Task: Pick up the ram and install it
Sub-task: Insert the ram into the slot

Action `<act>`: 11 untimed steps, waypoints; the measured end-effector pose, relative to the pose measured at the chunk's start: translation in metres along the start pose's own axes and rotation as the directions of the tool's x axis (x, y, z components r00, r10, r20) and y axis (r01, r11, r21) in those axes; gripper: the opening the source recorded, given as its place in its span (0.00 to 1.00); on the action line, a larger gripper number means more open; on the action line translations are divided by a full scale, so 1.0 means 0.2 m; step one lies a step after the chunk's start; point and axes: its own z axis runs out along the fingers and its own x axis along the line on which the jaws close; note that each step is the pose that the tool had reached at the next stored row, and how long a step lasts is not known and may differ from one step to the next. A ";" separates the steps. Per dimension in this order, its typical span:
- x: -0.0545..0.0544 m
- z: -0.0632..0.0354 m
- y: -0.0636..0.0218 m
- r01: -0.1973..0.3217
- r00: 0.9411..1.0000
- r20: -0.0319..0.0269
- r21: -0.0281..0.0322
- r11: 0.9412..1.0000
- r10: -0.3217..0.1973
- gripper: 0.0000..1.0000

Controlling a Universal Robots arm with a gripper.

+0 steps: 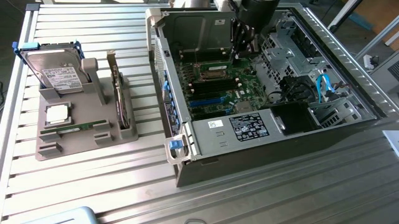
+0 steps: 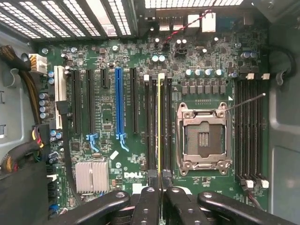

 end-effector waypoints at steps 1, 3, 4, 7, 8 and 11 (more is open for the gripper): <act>0.00 0.016 0.000 -0.004 1.000 -0.002 0.001 1.000 0.004 0.12; 0.00 0.033 0.000 -0.008 1.000 -0.003 0.002 1.000 0.008 0.12; 0.00 0.039 0.000 -0.010 1.000 -0.004 0.002 1.000 0.010 0.12; 0.00 0.044 0.000 -0.011 1.000 -0.004 0.002 1.000 0.011 0.12; 0.00 0.044 0.000 -0.011 1.000 -0.004 0.002 1.000 0.011 0.12; 0.00 0.044 -0.003 -0.011 1.000 -0.004 0.000 1.000 0.011 0.12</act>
